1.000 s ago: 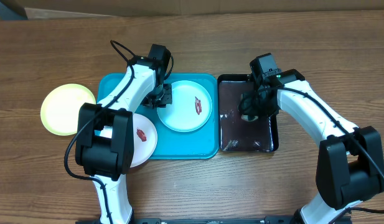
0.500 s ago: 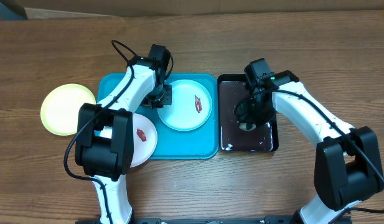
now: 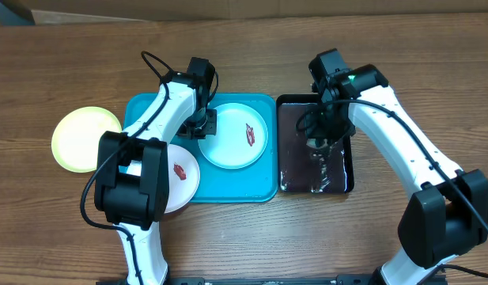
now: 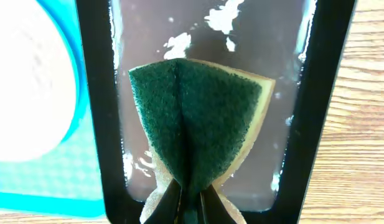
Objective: Clean dirty plates on tray and stack at the side
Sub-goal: 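Lift the sponge and carry it over the white plate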
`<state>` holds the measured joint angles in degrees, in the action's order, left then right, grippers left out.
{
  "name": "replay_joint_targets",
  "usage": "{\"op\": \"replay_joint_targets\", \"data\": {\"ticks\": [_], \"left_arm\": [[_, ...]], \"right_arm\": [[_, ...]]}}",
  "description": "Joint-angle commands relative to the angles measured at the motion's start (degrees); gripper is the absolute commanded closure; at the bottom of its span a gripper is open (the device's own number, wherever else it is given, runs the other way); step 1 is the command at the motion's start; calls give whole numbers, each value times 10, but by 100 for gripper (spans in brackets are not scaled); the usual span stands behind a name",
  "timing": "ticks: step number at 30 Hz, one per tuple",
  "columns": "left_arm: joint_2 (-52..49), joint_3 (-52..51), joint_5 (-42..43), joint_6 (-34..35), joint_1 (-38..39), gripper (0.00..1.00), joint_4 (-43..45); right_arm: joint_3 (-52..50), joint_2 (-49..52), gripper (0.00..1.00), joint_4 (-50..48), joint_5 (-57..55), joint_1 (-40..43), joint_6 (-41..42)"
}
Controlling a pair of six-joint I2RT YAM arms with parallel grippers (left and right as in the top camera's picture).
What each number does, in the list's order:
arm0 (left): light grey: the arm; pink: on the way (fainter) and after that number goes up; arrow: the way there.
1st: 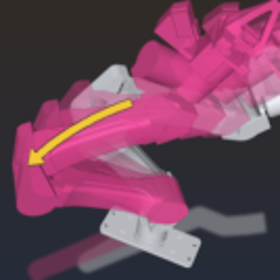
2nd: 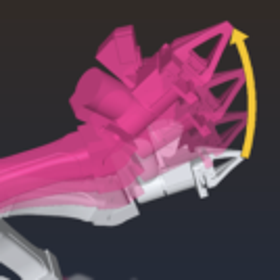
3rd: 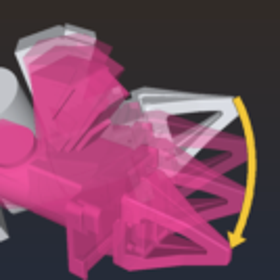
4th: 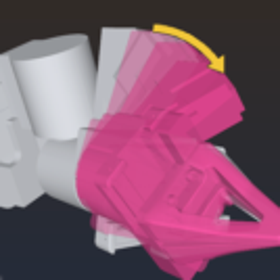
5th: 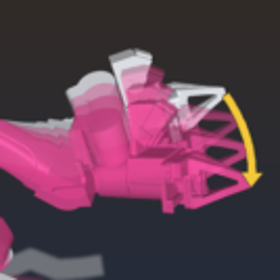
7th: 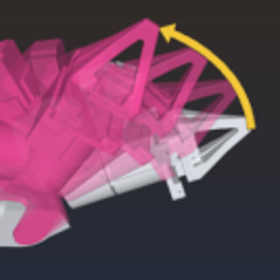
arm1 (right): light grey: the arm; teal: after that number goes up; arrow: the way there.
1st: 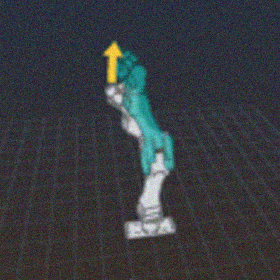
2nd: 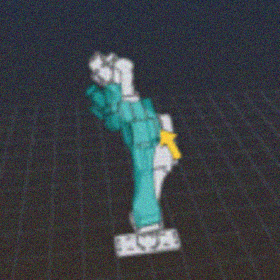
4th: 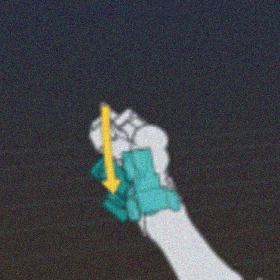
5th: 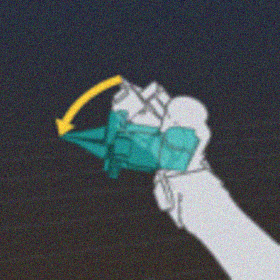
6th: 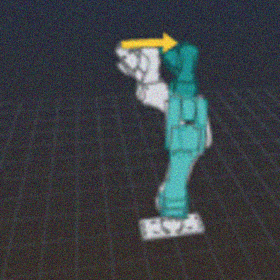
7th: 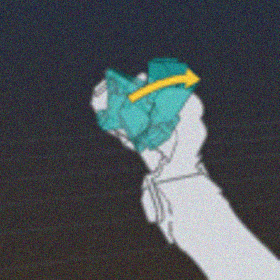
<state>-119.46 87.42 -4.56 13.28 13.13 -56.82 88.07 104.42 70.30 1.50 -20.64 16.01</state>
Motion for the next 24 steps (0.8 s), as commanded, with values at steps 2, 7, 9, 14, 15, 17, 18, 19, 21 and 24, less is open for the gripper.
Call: {"op": "replay_joint_targets", "data": {"ticks": [2, 7, 9, 14, 15, 17, 18, 19, 21, 24], "left_arm": [[16, 12, -10, -19, -10, 96, -3], [16, 12, 3, -19, -11, 96, 1], [16, 12, 7, -19, -11, 95, 1], [16, 12, 12, -19, -11, 89, 8], [16, 12, 12, -16, -11, 89, 12], [16, 12, 13, -14, -11, 92, 19], [16, 12, 16, -13, -11, 96, 21], [16, 12, 17, -4, -11, 96, 21], [16, 11, 19, 14, -11, 96, 18], [16, 11, 30, 16, -11, 96, 16]], "right_arm": [[10, -3, 96, 3, -6, -11, 13], [10, -3, 96, 0, -6, -12, 20], [10, -3, 95, 11, -6, -12, 20], [10, -3, 96, 14, -24, -12, 35], [10, -3, 96, 10, -25, -12, 35], [10, -3, 96, 4, -25, -12, 35], [10, -3, 96, 0, -25, -12, 35], [10, -3, 96, -4, -25, -12, 36], [10, -3, 96, -8, -21, -12, 39], [10, -3, 96, -4, -25, -12, 76]]}}
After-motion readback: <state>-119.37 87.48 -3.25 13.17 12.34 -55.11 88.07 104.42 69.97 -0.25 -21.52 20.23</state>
